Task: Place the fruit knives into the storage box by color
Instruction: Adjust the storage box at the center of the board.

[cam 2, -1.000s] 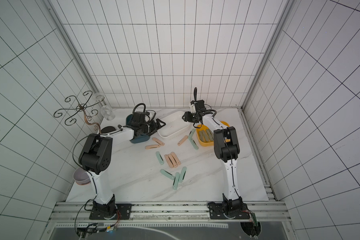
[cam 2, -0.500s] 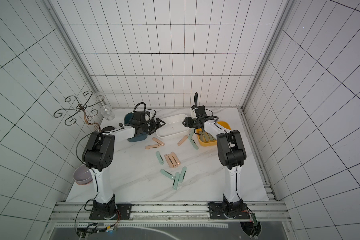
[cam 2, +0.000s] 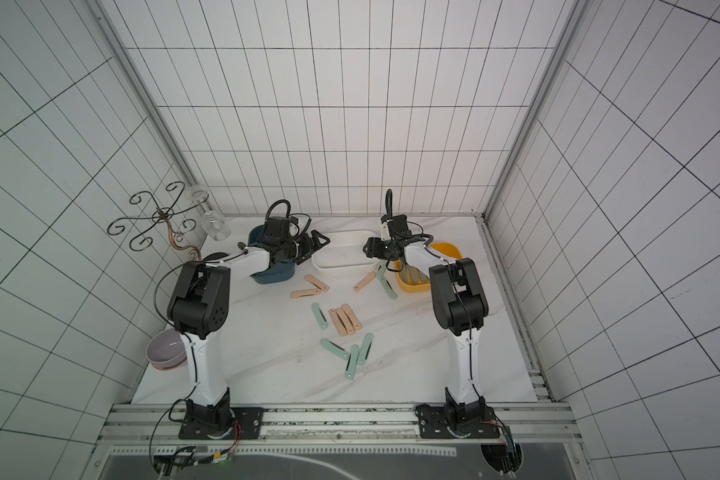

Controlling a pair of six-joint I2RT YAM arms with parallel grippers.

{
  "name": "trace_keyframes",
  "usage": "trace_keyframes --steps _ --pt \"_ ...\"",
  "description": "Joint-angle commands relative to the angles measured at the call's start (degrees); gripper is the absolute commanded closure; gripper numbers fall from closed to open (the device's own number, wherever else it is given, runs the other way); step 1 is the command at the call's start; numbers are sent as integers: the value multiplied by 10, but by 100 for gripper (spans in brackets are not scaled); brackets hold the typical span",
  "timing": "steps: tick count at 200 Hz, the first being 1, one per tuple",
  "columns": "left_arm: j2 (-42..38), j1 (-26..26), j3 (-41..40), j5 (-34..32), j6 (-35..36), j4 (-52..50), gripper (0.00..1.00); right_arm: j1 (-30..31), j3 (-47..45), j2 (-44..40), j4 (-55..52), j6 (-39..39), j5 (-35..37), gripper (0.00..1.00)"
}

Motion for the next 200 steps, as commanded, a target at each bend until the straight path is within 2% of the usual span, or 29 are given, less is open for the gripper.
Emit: trace_keyframes --steps 1,84,133,200 --pt "9 -3 26 14 3 2 3 8 1 -2 -14 -8 -2 29" --pt "10 20 43 -7 1 -18 3 1 34 -27 -42 -26 48 25" --pt "10 31 60 -7 -1 -24 3 1 67 -18 -76 -40 109 24" --pt "-29 29 89 29 -13 -18 3 19 46 -74 -35 -58 63 27"
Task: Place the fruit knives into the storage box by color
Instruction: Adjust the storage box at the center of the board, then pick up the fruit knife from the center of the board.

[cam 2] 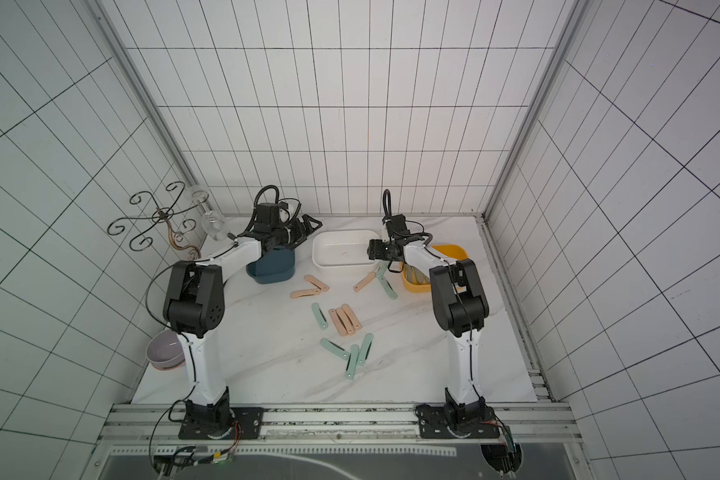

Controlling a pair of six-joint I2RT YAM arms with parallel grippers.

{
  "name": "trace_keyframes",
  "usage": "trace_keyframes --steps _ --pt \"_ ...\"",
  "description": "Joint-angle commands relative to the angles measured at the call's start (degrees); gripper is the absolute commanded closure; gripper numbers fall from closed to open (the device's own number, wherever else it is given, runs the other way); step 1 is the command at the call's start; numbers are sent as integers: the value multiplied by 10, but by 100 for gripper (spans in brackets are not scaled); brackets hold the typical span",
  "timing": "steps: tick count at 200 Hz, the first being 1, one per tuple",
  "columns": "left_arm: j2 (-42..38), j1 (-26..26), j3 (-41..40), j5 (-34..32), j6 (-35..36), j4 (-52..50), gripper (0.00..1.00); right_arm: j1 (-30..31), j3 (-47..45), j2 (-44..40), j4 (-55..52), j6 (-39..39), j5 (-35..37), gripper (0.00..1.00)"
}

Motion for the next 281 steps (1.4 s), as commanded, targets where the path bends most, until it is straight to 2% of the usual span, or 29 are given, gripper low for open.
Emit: trace_keyframes --steps 1,25,49,114,155,222,252,281 --pt "-30 -3 12 19 -9 9 3 16 39 -55 12 -17 -18 27" --pt "-75 -10 -6 29 -15 13 3 32 11 -96 7 -9 -18 29" --pt "-142 -15 -59 31 -22 18 3 52 -44 -152 5 8 -17 31" --pt "-351 -18 -262 14 -18 -1 3 108 -255 -299 -24 27 23 35" --pt "-443 -36 -335 -2 -2 -37 3 170 -384 -380 -52 77 79 34" --pt "-499 -77 -392 -16 -4 -50 3 300 -516 -487 -92 207 135 32" --pt "-503 -86 -403 -17 -7 -44 3 348 -530 -467 -89 242 156 32" --pt "-506 -88 -406 -18 -8 -42 3 369 -530 -442 -86 254 170 33"
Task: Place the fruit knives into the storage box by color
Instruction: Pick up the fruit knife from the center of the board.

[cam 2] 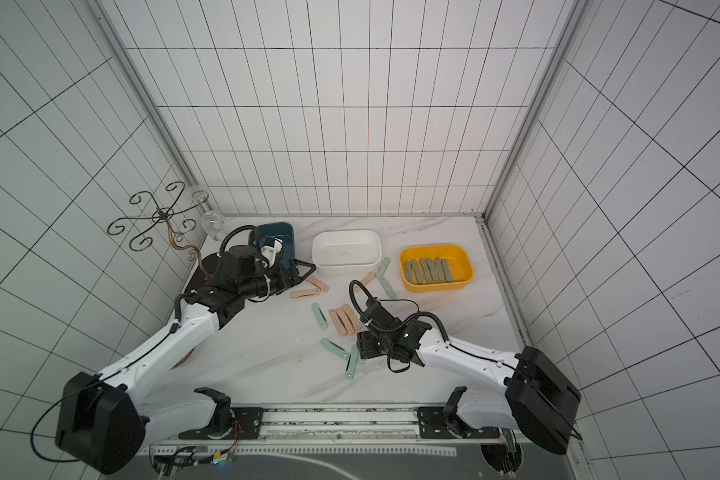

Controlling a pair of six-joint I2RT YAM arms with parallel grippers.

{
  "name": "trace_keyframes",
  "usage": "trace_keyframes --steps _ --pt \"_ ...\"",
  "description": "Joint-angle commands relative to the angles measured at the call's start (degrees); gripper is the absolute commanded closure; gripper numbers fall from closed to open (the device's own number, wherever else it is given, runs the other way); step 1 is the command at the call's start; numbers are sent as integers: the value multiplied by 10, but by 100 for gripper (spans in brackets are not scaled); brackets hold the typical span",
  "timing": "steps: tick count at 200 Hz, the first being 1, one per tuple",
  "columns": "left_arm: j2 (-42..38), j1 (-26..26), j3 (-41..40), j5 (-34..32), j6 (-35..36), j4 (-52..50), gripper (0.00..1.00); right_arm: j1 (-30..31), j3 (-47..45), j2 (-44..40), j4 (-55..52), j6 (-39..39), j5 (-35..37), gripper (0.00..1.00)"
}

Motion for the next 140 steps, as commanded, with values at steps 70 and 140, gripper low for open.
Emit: trace_keyframes --steps 70,140 --pt "-23 -5 -13 -9 -6 16 3 22 -15 74 21 22 34 36" --pt "-25 -5 -18 -8 -10 24 3 20 -5 94 -7 -9 89 46"
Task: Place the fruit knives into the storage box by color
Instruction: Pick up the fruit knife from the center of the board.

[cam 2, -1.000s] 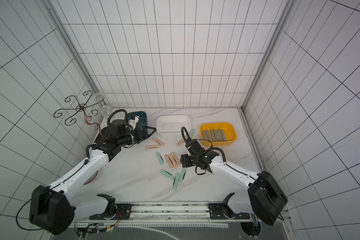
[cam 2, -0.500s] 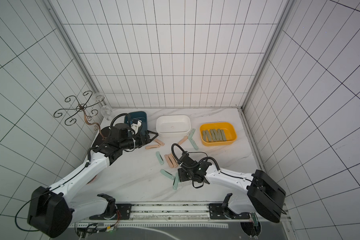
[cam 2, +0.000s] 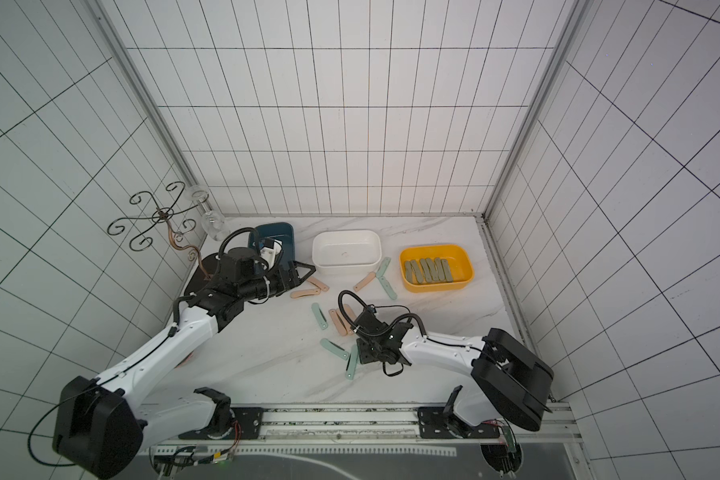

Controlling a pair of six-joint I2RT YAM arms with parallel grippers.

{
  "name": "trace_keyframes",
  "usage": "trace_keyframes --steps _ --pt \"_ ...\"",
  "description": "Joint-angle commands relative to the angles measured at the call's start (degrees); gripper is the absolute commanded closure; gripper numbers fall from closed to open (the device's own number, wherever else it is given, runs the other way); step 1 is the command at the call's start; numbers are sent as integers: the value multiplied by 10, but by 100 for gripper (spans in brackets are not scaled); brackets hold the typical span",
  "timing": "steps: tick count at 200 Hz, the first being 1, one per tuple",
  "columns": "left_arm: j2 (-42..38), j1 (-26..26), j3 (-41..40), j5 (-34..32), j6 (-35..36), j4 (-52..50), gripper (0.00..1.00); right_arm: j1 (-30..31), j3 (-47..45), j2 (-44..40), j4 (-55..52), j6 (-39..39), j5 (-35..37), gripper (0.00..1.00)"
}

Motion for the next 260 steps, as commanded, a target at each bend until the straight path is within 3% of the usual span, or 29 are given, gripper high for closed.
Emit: trace_keyframes --steps 1,72,101,178,260 --pt "-12 -2 -8 -6 -4 17 3 3 -4 9 -30 -15 42 46" --pt "-16 -2 -13 -6 -9 28 3 -39 9 -27 -76 -47 85 47" --pt "-15 -2 -19 -5 -11 32 3 -50 23 -38 -70 -59 71 42" --pt "-13 -3 -27 -7 -13 40 3 -93 56 24 0 -97 34 45" --pt "-8 -3 -27 -8 -13 43 3 -100 66 64 34 -107 15 50"
